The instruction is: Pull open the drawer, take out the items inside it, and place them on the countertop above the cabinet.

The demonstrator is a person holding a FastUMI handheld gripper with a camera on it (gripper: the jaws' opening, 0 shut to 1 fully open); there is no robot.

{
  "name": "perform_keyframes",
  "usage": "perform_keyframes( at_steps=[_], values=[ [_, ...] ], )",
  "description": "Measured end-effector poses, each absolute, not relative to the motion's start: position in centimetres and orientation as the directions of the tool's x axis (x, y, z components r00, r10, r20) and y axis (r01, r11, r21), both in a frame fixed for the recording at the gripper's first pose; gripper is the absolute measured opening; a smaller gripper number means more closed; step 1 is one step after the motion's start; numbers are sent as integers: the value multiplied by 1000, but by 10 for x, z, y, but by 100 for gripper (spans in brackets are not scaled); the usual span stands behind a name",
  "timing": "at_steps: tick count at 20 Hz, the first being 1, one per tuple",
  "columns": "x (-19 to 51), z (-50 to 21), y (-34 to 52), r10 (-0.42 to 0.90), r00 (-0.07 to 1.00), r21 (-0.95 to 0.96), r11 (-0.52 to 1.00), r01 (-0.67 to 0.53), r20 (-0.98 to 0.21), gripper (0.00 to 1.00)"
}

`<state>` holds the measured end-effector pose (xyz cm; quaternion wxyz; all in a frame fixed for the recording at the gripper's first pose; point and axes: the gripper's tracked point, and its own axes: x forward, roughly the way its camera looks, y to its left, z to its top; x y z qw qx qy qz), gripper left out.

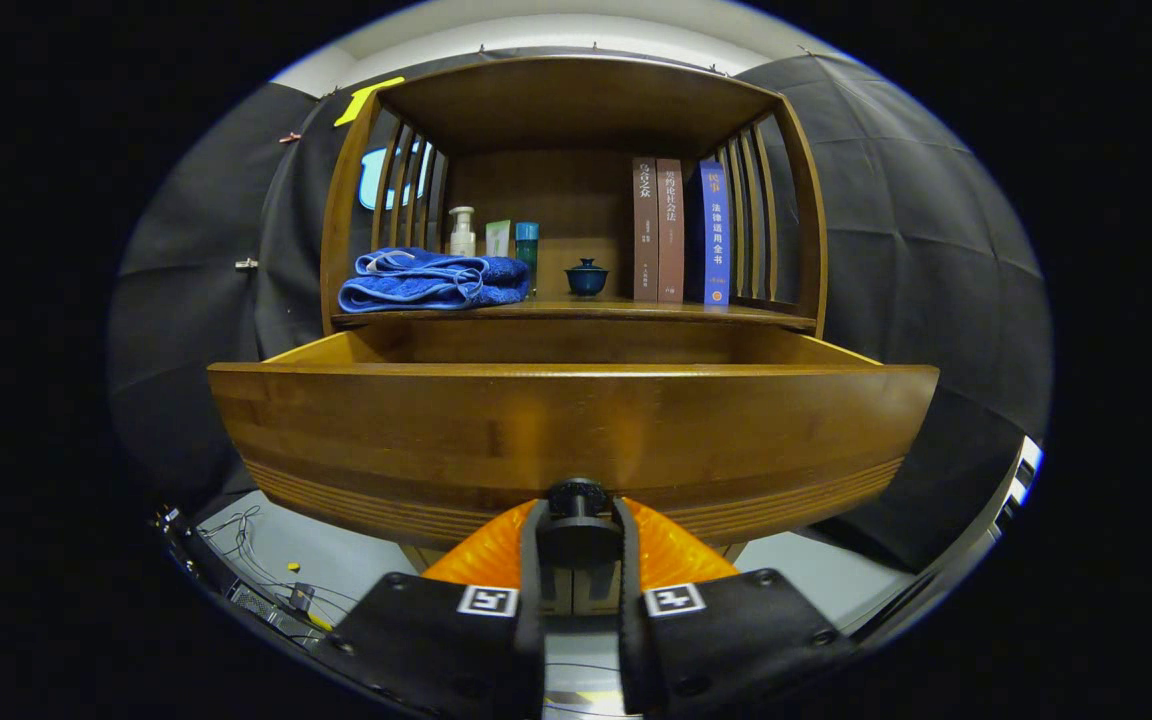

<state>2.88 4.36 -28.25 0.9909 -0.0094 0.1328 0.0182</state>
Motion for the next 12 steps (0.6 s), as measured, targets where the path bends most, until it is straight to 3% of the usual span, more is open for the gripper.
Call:
perform_keyframes(
  at_steps=[1, 6, 12],
  values=[
    [28, -283, 45, 40, 962, -9, 999, -44, -271, 40],
    [13, -256, 38, 39, 964, -1, 999, -41, -263, 100],
    [5, -192, 21, 22, 965, 19, 1000, -17, -263, 99]
  ],
)
